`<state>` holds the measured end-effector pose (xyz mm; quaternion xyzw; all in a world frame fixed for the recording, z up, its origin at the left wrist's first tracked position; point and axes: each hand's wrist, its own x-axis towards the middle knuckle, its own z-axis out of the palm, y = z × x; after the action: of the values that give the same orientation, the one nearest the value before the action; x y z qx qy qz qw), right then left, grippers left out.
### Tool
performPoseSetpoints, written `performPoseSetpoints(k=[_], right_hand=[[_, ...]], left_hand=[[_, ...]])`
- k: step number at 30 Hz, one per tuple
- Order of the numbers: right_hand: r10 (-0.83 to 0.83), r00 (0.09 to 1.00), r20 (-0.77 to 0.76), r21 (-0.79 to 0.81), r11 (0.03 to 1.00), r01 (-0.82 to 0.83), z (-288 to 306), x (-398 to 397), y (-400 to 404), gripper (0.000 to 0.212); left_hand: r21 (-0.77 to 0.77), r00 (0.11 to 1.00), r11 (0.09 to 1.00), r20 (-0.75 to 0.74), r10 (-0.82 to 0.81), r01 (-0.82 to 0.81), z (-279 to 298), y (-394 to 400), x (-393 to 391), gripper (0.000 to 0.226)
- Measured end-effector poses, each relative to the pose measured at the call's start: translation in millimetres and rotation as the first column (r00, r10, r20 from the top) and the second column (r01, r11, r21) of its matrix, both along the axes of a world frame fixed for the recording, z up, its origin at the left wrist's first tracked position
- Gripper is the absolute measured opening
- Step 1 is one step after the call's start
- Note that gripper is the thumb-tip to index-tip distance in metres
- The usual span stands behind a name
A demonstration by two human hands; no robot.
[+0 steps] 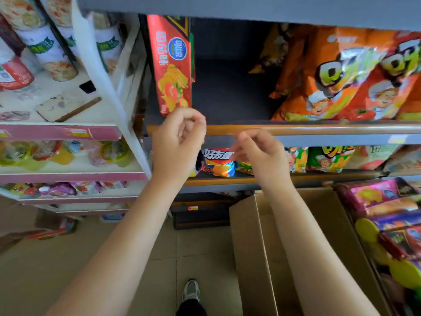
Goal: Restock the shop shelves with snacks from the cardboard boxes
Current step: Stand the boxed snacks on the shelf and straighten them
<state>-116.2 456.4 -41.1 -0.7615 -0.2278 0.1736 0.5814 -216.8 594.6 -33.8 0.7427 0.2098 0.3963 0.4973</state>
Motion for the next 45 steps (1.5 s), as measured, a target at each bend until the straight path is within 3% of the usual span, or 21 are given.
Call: performPoseSetpoints(k=[3,6,8,10,13,17,19,22,24,26,29,31,33,35,38,41,45], right_hand=[[-0.049,0.994,-0.096,-0.170,0.985,0.033,-47,2,-71,0.015],[-0.121,0.988,-0.095,-0.341,0.937,0.082,-80,11,-156,0.014],[-0.202,0.972,-0.118,-0.350,0.925,0.150,-90,19,-213,0.013],[-0.295,0.948,-0.121,-0.343,0.909,0.239,-93,32,-269,0.014],[-0.479,0.873,-0.097,-0.289,0.852,0.436,-97,60,-347,0.019],[-0.685,0.728,0.014,-0.281,0.696,0.660,-103,98,-438,0.016],[-0.698,0.714,0.050,-0.454,0.621,0.639,-110,118,-476,0.015],[-0.638,0.759,-0.131,-0.660,0.627,0.413,-126,147,-504,0.042],[-0.621,0.759,-0.196,-0.688,0.639,0.345,-137,162,-507,0.058],[-0.625,0.750,-0.216,-0.693,0.640,0.333,-145,173,-505,0.069],[-0.618,0.732,-0.286,-0.661,0.680,0.316,-156,181,-504,0.064],[-0.632,0.687,-0.357,-0.611,0.715,0.340,-162,181,-506,0.055],[-0.647,0.656,-0.388,-0.551,0.733,0.398,-163,180,-508,0.046],[-0.653,0.660,-0.371,-0.484,0.743,0.462,-160,178,-510,0.036],[-0.628,0.690,-0.360,-0.386,0.773,0.503,-150,175,-515,0.039],[-0.577,0.746,-0.333,-0.344,0.811,0.474,-141,180,-516,0.045],[-0.535,0.752,-0.385,-0.280,0.844,0.457,-139,195,-511,0.045]], left_hand=[[-0.176,0.921,0.963,-0.299,-0.248,0.203,-43,-61,25,0.011],[-0.257,0.612,0.866,-0.622,-0.488,0.429,-81,-121,56,0.012],[-0.321,0.391,0.779,-0.724,-0.569,0.539,-97,-166,75,0.012],[-0.370,0.306,0.731,-0.731,-0.610,0.572,-107,-215,94,0.016],[-0.369,0.346,0.743,-0.711,-0.613,0.558,-115,-294,127,0.015],[-0.311,0.456,0.796,-0.688,-0.565,0.519,-125,-385,173,0.017],[-0.265,0.468,0.799,-0.694,-0.546,0.540,-129,-419,194,0.022],[-0.246,0.373,0.741,-0.740,-0.559,0.624,-135,-457,218,0.045],[-0.299,0.293,0.711,-0.758,-0.582,0.636,-142,-474,226,0.055],[-0.283,0.273,0.717,-0.787,-0.553,0.637,-151,-481,229,0.056],[-0.302,0.284,0.730,-0.778,-0.560,0.613,-153,-480,227,0.047],[-0.271,0.347,0.769,-0.771,-0.533,0.580,-151,-473,229,0.036],[-0.186,0.486,0.877,-0.772,-0.409,0.442,-149,-463,237,0.021],[-0.181,0.585,0.962,-0.766,-0.268,0.204,-153,-451,251,0.014],[-0.255,0.600,0.967,-0.778,-0.186,-0.031,-169,-438,276,0.018],[-0.401,0.630,0.895,-0.750,-0.200,-0.194,-187,-430,293,0.038],[-0.650,0.687,0.664,-0.673,-0.276,-0.370,-204,-418,299,0.068]])
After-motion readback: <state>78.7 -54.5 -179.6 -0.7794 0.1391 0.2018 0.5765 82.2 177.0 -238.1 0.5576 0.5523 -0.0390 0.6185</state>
